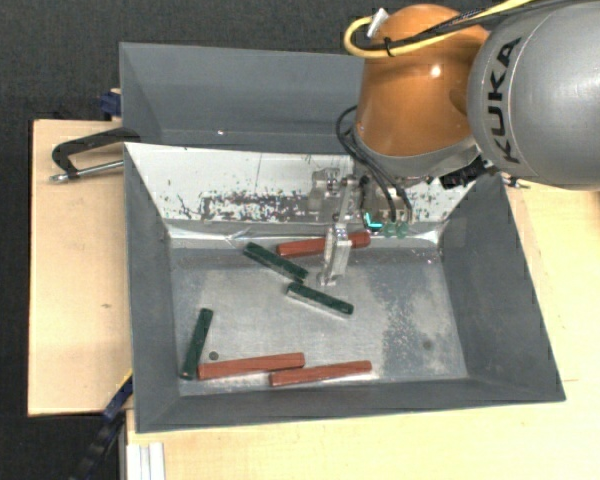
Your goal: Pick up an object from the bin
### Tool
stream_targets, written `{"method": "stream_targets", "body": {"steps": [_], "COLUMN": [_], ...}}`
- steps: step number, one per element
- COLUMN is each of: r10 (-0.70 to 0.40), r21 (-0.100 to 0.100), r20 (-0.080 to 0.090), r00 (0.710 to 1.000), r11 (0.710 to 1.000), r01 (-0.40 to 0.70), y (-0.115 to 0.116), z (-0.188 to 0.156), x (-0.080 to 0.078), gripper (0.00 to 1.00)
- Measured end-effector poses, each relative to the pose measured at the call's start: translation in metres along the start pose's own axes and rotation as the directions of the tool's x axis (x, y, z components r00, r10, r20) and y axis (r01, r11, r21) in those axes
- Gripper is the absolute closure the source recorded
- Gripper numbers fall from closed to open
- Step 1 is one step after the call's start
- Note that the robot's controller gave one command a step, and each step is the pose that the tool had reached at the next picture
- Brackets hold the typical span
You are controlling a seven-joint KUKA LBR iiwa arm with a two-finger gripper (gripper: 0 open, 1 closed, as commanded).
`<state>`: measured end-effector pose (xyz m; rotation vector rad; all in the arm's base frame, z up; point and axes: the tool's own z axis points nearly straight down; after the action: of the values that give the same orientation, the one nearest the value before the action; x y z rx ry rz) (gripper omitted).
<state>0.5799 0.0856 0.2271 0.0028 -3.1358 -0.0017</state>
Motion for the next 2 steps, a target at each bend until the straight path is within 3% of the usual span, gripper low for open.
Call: {"method": "stream_targets", "body": {"steps": [1, 2], "r10": [0.001, -0.261], "r21": [-0.001, 0.002], "r20": [0.008, 0.009], "r00": [1.000, 0.965], "r11": [1.000, 0.965], "r01": [-0.001, 0.261], "y": [0.000, -0.015], "z": [-0.004, 0.116], "x": [-0.002, -0.011], "gripper": [0.00, 1.00]}}
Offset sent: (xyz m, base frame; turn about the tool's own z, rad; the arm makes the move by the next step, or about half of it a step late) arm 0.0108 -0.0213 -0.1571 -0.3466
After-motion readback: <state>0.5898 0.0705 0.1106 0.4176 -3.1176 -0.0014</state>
